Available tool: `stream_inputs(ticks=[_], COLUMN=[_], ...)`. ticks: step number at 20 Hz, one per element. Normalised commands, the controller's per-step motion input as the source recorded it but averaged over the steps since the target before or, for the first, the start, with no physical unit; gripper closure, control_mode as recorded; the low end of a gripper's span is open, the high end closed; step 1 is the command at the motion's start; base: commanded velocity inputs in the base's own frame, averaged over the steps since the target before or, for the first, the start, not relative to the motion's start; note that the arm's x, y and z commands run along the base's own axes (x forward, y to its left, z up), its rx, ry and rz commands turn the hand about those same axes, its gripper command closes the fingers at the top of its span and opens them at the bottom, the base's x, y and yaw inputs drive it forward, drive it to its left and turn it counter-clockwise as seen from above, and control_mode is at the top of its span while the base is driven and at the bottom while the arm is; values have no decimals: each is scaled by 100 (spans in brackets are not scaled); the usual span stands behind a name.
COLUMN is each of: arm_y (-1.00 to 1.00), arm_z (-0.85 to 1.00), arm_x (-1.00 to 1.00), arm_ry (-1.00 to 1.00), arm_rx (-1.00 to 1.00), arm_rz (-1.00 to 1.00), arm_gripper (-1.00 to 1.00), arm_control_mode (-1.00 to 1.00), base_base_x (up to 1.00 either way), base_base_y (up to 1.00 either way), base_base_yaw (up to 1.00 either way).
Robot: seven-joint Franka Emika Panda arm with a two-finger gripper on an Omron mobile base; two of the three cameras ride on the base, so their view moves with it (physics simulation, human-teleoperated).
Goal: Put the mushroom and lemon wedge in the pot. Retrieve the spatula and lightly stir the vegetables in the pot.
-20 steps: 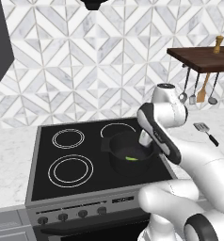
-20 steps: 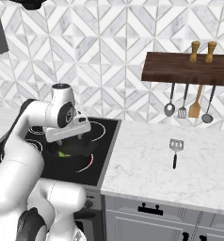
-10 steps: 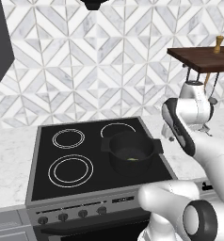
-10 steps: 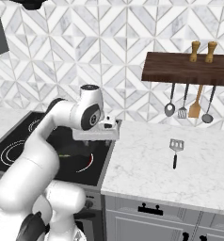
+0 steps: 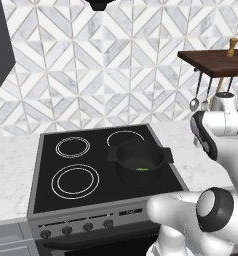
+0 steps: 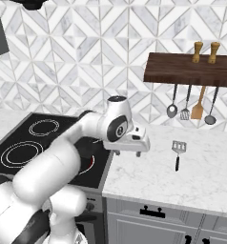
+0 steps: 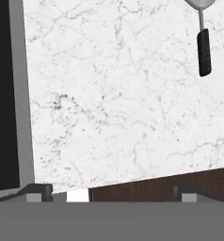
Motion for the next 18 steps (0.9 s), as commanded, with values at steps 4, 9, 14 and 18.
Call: stream_inputs(ticks=[4, 9, 14, 18], arm_y=[-100, -100, -50, -14], arm_z=[-40, -25, -3, 0], arm_x=[51, 77, 37, 11], arm_ry=[0, 6, 5, 3], arm_rx=[-6, 0, 1, 0], arm_rz=[-13, -12, -3, 0], arm_gripper=[-100, -100, -100, -100], arm_control_mode=[-100, -100, -100, -100], base_base_x=[0, 0, 0, 0], base_base_y=[0, 0, 0, 0], base_base_yaw=[0, 0, 0, 0])
